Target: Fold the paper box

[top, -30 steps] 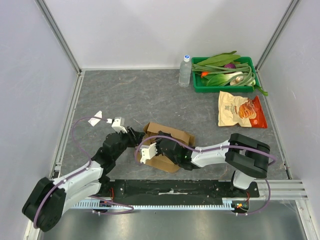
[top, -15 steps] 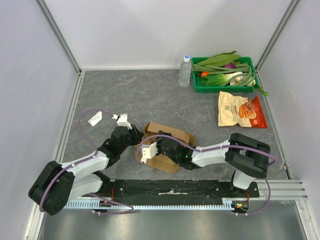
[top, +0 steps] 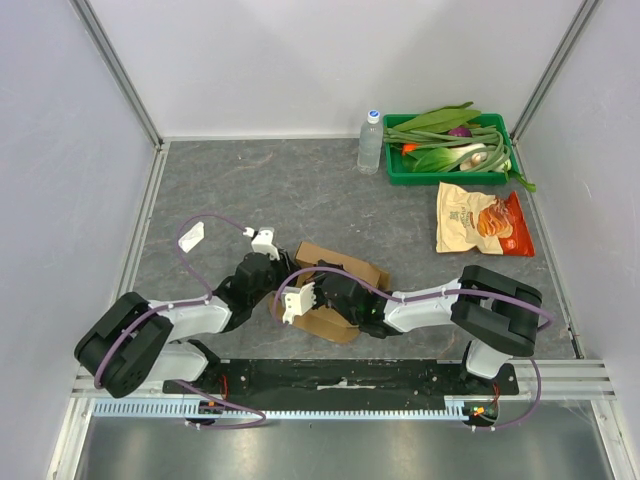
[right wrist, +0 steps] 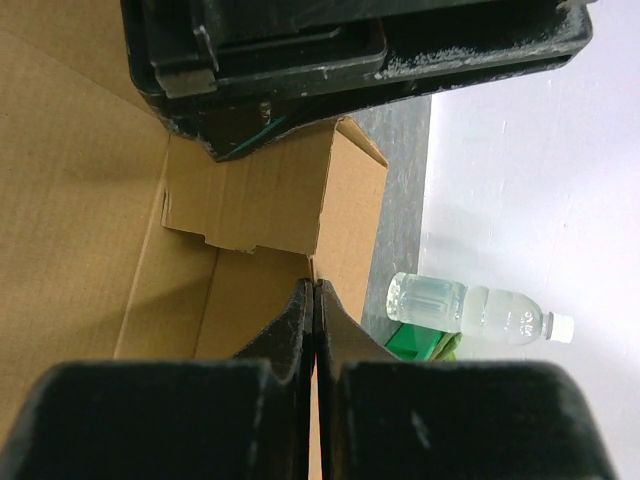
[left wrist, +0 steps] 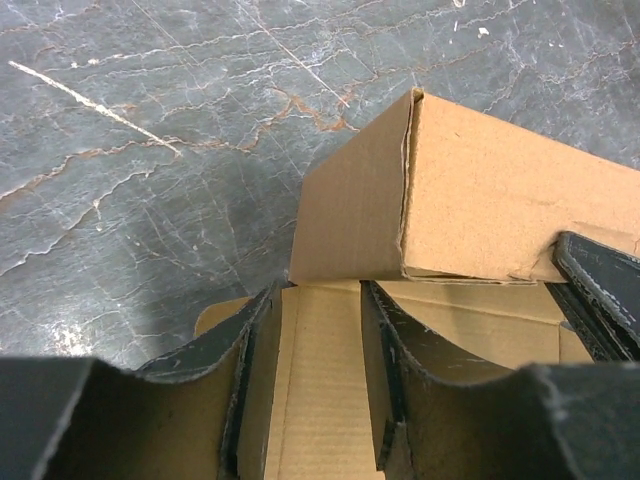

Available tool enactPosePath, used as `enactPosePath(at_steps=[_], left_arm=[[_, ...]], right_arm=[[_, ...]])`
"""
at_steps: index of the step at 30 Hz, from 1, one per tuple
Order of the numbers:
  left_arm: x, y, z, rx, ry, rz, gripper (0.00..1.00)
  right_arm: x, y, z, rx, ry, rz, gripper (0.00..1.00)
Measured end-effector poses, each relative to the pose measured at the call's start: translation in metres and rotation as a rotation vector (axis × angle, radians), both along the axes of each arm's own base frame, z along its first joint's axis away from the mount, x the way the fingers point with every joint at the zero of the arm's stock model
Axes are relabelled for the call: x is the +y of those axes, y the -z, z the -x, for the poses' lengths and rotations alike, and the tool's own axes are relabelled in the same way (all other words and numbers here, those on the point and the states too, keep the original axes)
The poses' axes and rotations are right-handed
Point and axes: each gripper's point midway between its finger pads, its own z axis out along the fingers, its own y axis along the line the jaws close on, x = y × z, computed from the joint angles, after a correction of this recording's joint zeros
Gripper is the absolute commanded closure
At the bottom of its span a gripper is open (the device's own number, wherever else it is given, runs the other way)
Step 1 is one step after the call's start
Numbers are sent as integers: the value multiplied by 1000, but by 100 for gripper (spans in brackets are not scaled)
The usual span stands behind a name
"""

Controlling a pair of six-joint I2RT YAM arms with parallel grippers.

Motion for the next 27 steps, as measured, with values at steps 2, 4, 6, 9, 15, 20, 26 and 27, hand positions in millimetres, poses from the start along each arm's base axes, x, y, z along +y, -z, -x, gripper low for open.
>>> enactPosePath(at_steps=[2, 4, 6, 9, 15, 20, 26, 27], left_arm=[[0, -1, -2, -14, -10, -2, 57], [0, -1, -3, -31, -21, 0, 53], [3, 0, -3, -49, -39, -2, 49], [8, 1, -4, -65, -63, -7, 48], [10, 0, -7, -109, -71, 0, 51], [3, -6, -4, -149, -13, 19, 50], [-2, -9, 3, -180, 41, 42, 47], [-2, -10, 3, -184, 44, 44, 47]], right_arm=[[0, 0, 0, 0, 1, -1, 100], [0, 0, -1, 3, 2, -2, 100], [0, 0, -1, 3, 2, -2, 100], [0, 0, 0, 5, 2, -4, 100], [1, 0, 0, 14, 2, -5, 100], [2, -2, 1, 34, -7, -25, 100], [4, -4, 5, 77, -36, -47, 100], [3, -4, 4, 82, -38, -51, 100]])
